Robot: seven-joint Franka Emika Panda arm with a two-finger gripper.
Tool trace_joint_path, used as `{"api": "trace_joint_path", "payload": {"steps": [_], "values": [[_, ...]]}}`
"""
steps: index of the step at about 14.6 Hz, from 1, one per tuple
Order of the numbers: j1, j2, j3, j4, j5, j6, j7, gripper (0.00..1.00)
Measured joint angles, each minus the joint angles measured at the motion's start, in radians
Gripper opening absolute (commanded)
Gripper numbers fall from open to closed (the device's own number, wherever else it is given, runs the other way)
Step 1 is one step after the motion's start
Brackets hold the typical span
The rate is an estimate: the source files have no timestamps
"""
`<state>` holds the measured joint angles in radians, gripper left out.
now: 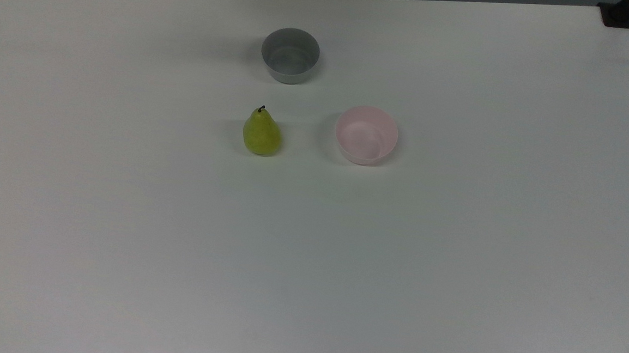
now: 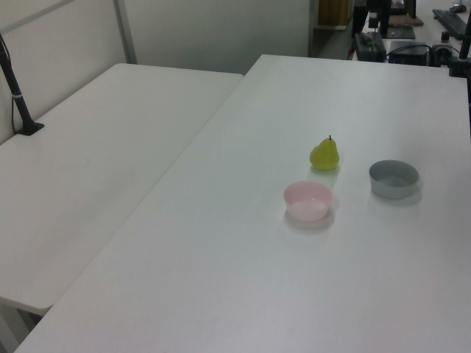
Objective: Place the pear in the bowl
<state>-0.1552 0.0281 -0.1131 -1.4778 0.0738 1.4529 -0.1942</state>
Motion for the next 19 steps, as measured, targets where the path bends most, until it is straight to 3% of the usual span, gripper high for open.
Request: {"api": "trace_joint_path", "payload": {"steps": [12,17,19], "values": [[0.008,-0.007,-0.001,-0.007,0.001,0.063,0.0,1.0],[0.061,0.009,-0.003,-0.024,0.001,0.137,0.0,1.0],[0.106,0.021,-0.026,-0.028,0.001,0.153,0.0,1.0]]}}
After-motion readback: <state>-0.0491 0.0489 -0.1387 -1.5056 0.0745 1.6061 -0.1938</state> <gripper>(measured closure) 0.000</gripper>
